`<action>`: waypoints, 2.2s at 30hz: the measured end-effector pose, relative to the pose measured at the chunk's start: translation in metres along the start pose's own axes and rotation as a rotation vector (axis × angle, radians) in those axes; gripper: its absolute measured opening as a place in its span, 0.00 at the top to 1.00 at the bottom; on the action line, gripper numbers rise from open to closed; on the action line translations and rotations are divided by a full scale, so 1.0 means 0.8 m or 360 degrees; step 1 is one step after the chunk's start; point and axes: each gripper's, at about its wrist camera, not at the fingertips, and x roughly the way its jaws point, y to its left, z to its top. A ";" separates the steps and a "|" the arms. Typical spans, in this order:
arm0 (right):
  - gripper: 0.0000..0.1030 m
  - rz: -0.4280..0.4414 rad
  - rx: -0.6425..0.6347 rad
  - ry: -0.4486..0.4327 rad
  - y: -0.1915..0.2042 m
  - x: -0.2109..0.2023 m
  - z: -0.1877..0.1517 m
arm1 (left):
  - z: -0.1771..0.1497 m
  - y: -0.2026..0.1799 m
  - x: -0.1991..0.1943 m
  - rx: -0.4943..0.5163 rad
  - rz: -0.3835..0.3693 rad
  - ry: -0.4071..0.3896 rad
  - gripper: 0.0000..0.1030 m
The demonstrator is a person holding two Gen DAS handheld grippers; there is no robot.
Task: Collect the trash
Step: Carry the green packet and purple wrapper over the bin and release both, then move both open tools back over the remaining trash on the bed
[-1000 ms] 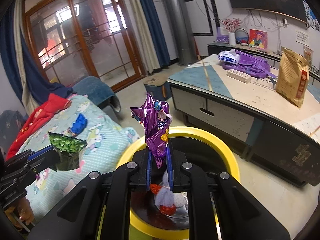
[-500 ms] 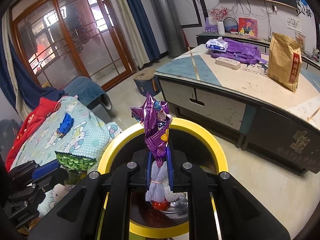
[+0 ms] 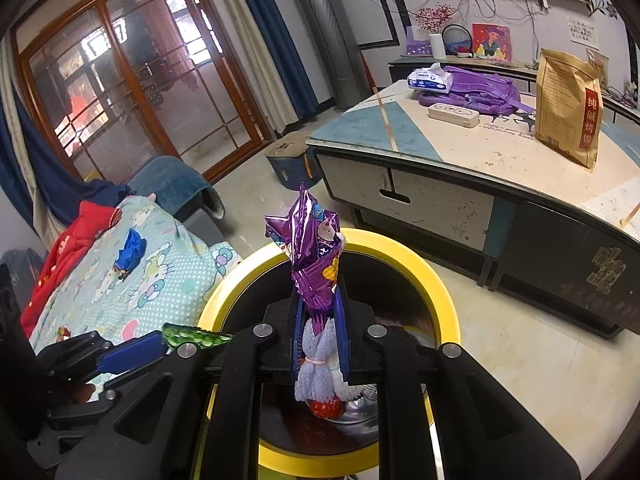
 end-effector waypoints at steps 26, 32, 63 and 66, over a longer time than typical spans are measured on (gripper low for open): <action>0.32 -0.0022 0.0006 -0.0147 0.009 -0.021 0.005 | -0.001 0.031 -0.036 -0.0179 0.0130 -0.0057 0.11; 0.30 0.0008 -0.0033 -0.0150 0.027 -0.023 0.006 | 0.001 0.035 -0.053 -0.0189 0.0178 -0.0099 0.11; 0.28 0.0258 -0.0348 -0.0184 0.157 -0.032 -0.011 | -0.033 0.119 -0.183 -0.0413 0.0606 -0.0343 0.11; 0.28 0.0280 -0.0381 -0.0169 0.171 -0.030 -0.016 | -0.036 0.129 -0.193 -0.0448 0.0636 -0.0351 0.11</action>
